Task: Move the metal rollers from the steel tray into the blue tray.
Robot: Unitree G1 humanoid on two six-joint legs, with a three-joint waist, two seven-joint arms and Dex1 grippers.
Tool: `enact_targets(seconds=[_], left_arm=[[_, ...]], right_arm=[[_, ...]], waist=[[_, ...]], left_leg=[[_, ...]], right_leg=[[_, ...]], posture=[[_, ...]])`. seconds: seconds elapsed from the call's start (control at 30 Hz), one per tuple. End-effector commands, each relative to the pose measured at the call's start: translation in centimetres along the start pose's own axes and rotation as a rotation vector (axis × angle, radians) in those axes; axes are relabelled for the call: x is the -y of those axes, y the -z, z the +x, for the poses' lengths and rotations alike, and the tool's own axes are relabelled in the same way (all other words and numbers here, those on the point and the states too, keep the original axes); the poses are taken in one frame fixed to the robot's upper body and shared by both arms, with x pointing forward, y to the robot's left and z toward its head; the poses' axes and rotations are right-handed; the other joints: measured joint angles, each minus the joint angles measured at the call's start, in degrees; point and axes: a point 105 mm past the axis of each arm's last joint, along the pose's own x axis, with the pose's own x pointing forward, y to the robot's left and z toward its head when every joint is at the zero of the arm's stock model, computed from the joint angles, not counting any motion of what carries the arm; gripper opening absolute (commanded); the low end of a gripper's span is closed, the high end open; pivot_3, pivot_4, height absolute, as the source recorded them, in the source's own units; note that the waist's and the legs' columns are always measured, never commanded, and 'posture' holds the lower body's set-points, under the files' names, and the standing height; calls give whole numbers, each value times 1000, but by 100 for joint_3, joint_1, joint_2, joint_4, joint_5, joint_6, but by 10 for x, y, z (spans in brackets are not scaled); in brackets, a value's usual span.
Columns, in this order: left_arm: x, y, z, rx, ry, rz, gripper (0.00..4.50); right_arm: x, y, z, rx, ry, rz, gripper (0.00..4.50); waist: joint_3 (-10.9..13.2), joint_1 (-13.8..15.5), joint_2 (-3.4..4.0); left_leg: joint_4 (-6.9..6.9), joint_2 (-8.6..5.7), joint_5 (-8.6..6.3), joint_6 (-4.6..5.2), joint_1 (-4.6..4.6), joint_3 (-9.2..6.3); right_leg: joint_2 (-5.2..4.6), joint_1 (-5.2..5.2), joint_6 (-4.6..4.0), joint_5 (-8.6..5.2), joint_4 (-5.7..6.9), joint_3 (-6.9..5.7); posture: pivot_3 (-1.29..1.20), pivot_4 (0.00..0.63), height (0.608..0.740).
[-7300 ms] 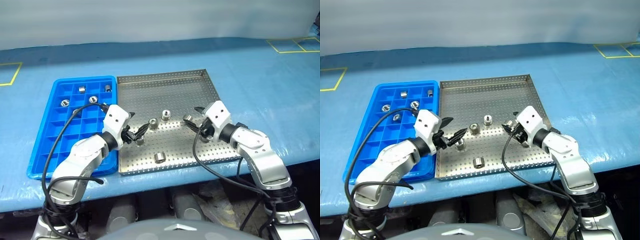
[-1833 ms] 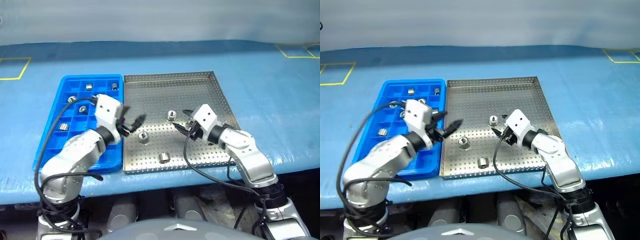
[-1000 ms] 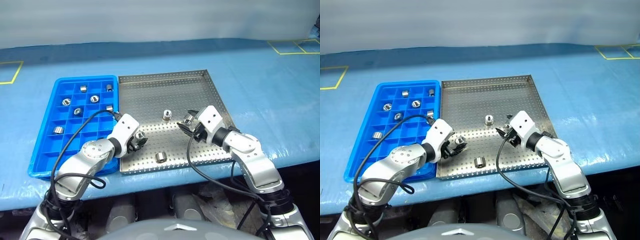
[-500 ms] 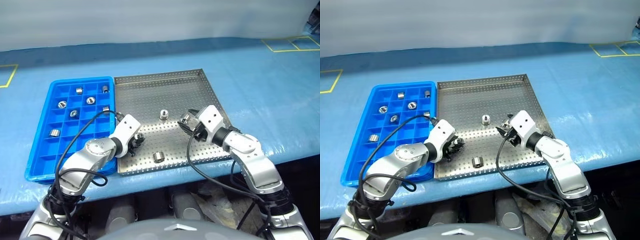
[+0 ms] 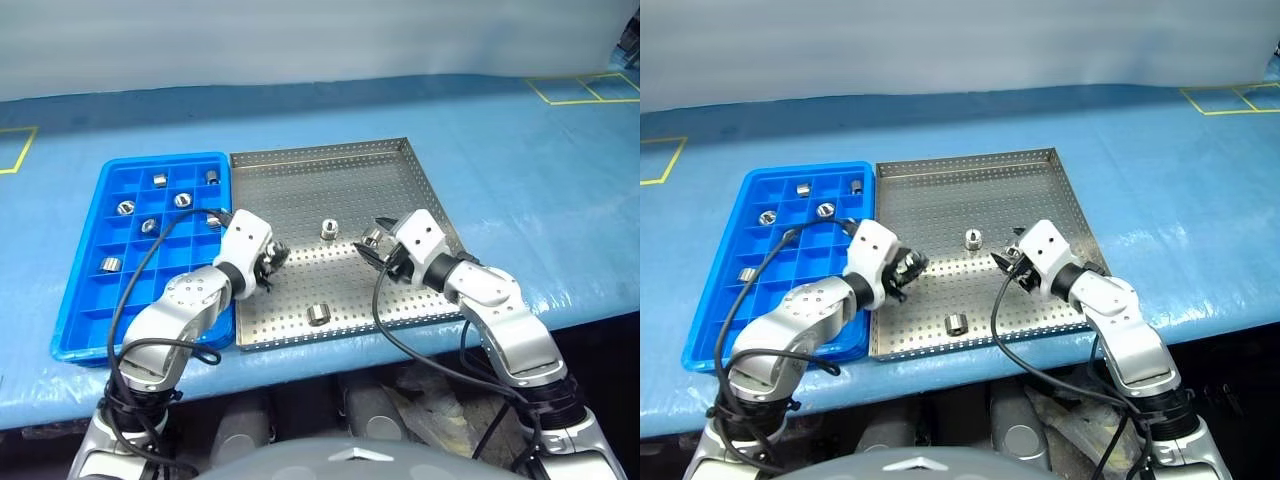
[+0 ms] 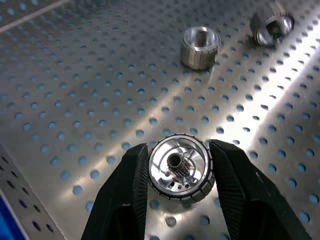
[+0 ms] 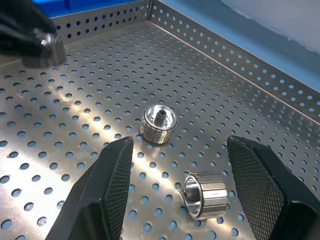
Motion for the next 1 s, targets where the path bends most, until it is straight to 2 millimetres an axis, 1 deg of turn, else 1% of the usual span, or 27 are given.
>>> enact_targets(seconds=[0.03,0.13,0.33,0.47,0.57,0.6,0.7,0.73,0.87,1.0], left_arm=[[-27,-27,-15,128,-168,31,1675],[-42,-30,-26,140,-250,50,1675],[-80,-34,-65,126,-393,63,1675],[-88,-30,-85,82,-396,53,1675],[-97,-4,-109,-54,-412,54,1675],[-97,4,-116,-96,-403,47,1675],[-96,21,-130,-163,-390,7,1675],[-97,25,-134,-180,-394,-4,1675],[-99,42,-148,-246,-419,-42,1675],[-101,62,-159,-308,-451,-90,1675]], right_arm=[[2,-14,0,43,0,-31,3136],[1,-15,1,45,-13,-31,3136],[-5,-15,6,51,-45,-28,3136],[-6,-16,8,54,-56,-27,3136],[-7,-16,10,58,-65,-26,3136],[-8,-16,11,59,-70,-25,3136],[-9,-16,13,60,-84,-27,3136],[-9,-16,13,61,-88,-28,3136],[-10,-17,15,64,-97,-31,3136],[-11,-17,17,65,-108,-32,3136]], waist=[[0,-2,0],[0,2,0],[2,20,-3],[2,73,-3],[2,92,-4],[2,102,-4],[3,182,-6],[4,217,-7],[3,313,-8],[3,344,-9]], left_leg=[[0,0,0,0,0,0],[0,-1,-1,1,-1,0],[0,1,-2,2,-3,-1],[0,1,-2,2,-3,-2],[0,2,-2,2,-3,-1],[-1,3,-2,2,-2,1],[-1,6,-1,-1,-3,-2],[-1,6,-1,-1,-3,-2],[0,5,0,-3,-1,-5],[-1,5,0,-4,0,-8]], right_leg=[[0,0,0,0,0,0],[-1,0,1,1,-1,0],[-1,-3,1,1,-1,-4],[-2,-2,1,0,-1,-5],[-4,-3,0,-1,-3,-7],[-4,-5,-2,-2,-2,-8],[-6,-7,-16,-10,1,-20],[-7,-6,-36,-22,1,-21],[-12,-3,-41,-25,2,-25],[-14,-1,-45,-27,1,-29]], posture=[[-165,150,740],[-155,150,740],[-119,150,740],[-102,150,740],[-86,150,740],[-86,150,740],[-67,150,740],[-65,150,740],[-52,150,740],[-36,150,740]])
